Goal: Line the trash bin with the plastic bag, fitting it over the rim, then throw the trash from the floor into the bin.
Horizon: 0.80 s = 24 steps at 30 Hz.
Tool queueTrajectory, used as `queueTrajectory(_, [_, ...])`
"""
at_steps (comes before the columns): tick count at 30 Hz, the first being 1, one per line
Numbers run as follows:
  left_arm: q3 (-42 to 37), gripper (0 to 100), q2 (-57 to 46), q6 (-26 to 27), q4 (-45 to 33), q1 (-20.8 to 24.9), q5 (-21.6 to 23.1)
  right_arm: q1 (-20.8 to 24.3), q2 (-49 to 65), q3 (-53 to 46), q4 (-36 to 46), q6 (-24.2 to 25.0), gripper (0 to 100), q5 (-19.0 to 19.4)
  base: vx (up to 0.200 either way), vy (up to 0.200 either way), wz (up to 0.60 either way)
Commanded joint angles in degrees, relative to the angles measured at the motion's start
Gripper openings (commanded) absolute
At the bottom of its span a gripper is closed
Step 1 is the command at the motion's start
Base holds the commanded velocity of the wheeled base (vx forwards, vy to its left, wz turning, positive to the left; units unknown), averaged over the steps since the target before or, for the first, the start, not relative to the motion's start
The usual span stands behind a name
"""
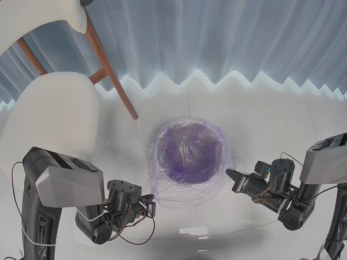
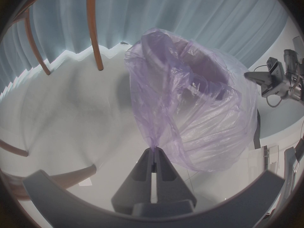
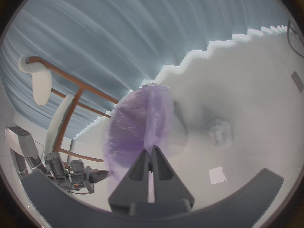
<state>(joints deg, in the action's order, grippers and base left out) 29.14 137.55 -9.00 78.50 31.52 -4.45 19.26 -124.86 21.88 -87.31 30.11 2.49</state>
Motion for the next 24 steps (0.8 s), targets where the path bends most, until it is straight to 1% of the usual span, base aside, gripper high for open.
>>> queueTrajectory(1, [2.2, 0, 1.1, 1.2, -0.4, -0.7, 1.8, -3.1, -2.6, -1.4, -0.8, -0.2, 0, 0.0, 0.0, 0.0, 0.0])
queueTrajectory(4, [3.6, 0, 2.3, 2.3, -0.4, -0.7, 3.0, -4.3, -5.4, -0.3, -1.5, -0.5, 0, 0.0, 0.0, 0.0, 0.0])
queueTrajectory(7, [4.5, 0, 2.4, 2.9, -0.4, -0.8, 3.3, -5.3, -7.6, 0.0, -2.6, -0.7, 0, 0.0, 0.0, 0.0, 0.0])
queueTrajectory(13, [4.9, 0, 2.3, 3.0, -2.0, -1.6, 4.2, -5.5, -9.8, 3.3, -2.5, -0.5, 0, 0.1, 0.0, 0.0, 0.0])
queueTrajectory(15, [5.1, 0, 2.2, 3.0, -3.6, -2.3, 4.2, -5.5, -11.4, 5.5, -2.5, -0.6, 0, 0.1, 0.0, 0.0, 0.0])
queueTrajectory(19, [5.5, 0, 2.3, 3.3, -4.4, -3.8, 4.1, -5.6, -14.0, 7.0, -2.6, -0.7, 0, 0.0, 0.0, 0.0, 0.0])
queueTrajectory(24, [6.1, 0, 3.3, 6.4, -5.6, -6.1, 4.0, -5.7, -16.9, 10.2, -2.6, -0.8, 0, 0.0, 0.0, 0.0, 0.0])
